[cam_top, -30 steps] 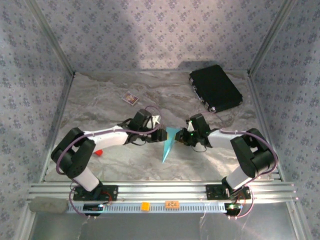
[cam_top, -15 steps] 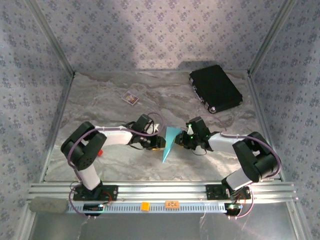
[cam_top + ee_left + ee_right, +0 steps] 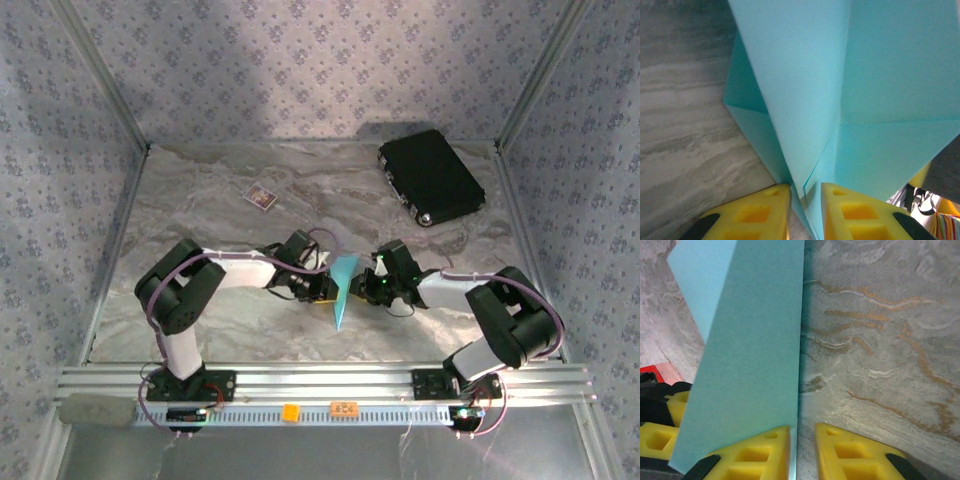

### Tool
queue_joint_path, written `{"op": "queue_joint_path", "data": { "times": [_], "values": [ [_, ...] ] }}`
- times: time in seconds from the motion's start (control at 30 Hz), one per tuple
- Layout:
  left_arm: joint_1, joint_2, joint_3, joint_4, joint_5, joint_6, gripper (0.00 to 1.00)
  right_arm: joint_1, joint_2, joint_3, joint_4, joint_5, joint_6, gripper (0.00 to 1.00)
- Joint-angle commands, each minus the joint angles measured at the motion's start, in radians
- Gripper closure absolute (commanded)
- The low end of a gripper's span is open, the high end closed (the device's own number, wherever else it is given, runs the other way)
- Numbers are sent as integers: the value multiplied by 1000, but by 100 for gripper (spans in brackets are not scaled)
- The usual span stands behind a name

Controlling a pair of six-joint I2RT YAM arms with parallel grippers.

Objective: Fold a paper plane with a square sheet of paper (pick it up from the middle)
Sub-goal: Pick up the paper plane from the center of the table.

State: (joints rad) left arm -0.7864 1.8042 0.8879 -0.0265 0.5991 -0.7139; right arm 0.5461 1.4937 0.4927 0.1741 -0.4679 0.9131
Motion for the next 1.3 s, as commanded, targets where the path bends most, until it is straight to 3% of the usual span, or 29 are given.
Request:
{"op": "queue_joint_path", "data": {
  "times": [0.0,0.3,0.63,0.77,1.27],
  "values": [
    [-7,22,32,3,36,21,78,5,-15,-20,-7,-20,22,78],
    [-11,13,24,0,-9,-12,71,5,-18,-19,-22,-17,26,79],
    [-29,-14,53,-113,-103,-38,66,5,-13,-22,-22,-4,29,79],
    [-36,-8,73,-163,-114,-51,67,6,-9,-26,-12,-8,32,80],
    [-39,8,68,-29,-10,-102,77,7,10,-56,74,-40,67,81]
  ]
}}
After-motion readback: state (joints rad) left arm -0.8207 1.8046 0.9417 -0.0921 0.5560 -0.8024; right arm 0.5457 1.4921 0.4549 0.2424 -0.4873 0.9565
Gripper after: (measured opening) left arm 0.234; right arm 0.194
